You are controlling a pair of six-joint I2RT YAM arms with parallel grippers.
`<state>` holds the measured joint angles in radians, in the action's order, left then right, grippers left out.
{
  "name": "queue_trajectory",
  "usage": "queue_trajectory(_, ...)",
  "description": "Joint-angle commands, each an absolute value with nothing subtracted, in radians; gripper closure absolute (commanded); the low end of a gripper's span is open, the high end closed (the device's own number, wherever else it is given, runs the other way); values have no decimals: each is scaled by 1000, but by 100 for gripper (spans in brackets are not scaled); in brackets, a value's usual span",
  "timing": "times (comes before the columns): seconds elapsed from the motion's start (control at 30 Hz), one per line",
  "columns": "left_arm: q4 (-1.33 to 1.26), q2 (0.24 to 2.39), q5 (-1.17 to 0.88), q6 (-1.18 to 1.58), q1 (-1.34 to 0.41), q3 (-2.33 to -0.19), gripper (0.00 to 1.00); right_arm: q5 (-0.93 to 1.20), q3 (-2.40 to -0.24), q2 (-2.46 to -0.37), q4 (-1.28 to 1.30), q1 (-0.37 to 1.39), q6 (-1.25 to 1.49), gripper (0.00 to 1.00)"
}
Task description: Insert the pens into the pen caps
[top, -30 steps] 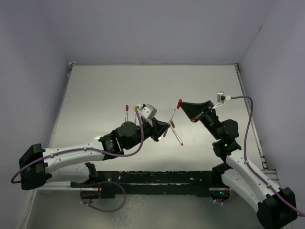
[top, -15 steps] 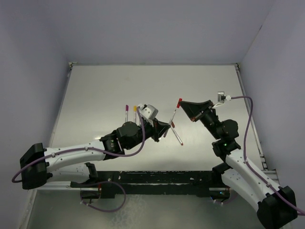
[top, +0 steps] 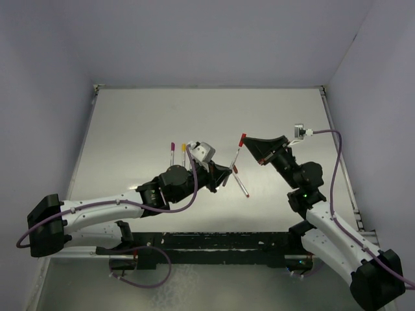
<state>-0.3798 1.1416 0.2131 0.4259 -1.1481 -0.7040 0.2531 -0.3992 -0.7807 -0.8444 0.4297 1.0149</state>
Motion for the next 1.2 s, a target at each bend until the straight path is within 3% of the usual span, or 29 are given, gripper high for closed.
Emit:
queue_trajectory(0.0,-434,1144,218,416,-1154,-733,100,265,-417,-774,-911,437,1026,100)
queue_trajectory(1.17,-411,1102,225,419,-1153,-705,100,250,-404,-777,-884,463,980,100)
